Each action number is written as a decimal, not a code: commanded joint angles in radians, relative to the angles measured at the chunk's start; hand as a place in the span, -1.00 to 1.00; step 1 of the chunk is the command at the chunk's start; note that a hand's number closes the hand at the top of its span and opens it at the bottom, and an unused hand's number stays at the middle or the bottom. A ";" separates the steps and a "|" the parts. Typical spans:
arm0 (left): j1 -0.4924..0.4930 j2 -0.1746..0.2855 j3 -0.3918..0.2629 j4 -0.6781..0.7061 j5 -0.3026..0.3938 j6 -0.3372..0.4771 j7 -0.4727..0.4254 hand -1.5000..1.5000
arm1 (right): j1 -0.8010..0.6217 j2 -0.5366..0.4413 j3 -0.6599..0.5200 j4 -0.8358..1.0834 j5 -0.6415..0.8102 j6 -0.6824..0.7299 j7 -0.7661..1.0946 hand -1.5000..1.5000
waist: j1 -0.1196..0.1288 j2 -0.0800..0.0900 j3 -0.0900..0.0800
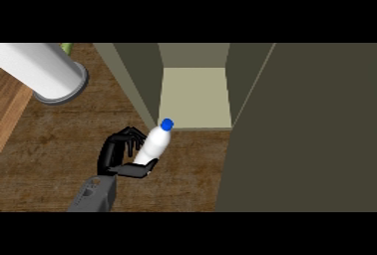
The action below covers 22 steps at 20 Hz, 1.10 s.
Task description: Pick up the bottled water, place it into the cabinet and close the cabinet
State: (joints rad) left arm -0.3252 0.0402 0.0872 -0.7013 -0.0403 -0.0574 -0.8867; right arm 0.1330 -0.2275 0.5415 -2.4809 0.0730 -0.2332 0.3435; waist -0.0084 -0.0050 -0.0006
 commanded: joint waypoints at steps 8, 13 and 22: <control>0.017 -0.040 -0.247 -0.285 0.292 0.102 0.245 1.00 | -0.028 0.015 0.073 -0.097 0.127 -0.061 0.105 -1.00 | 0.003 0.000 0.000; -0.085 -0.040 -0.359 -0.395 0.349 0.302 0.403 1.00 | 0.021 -0.034 0.026 -0.111 0.053 -0.023 0.035 -1.00 | -0.003 0.001 0.001; -0.212 -0.040 -0.460 -0.308 0.419 0.479 0.410 1.00 | 0.061 -0.047 0.061 -0.122 0.081 -0.043 0.018 -1.00 | -0.011 0.005 0.000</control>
State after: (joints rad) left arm -0.4787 0.0003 -0.3446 -1.0824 0.3485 0.3724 -0.4611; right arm 0.1666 -0.2553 0.5854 -2.4866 0.0728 -0.2765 0.3082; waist -0.0152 -0.0021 -0.0002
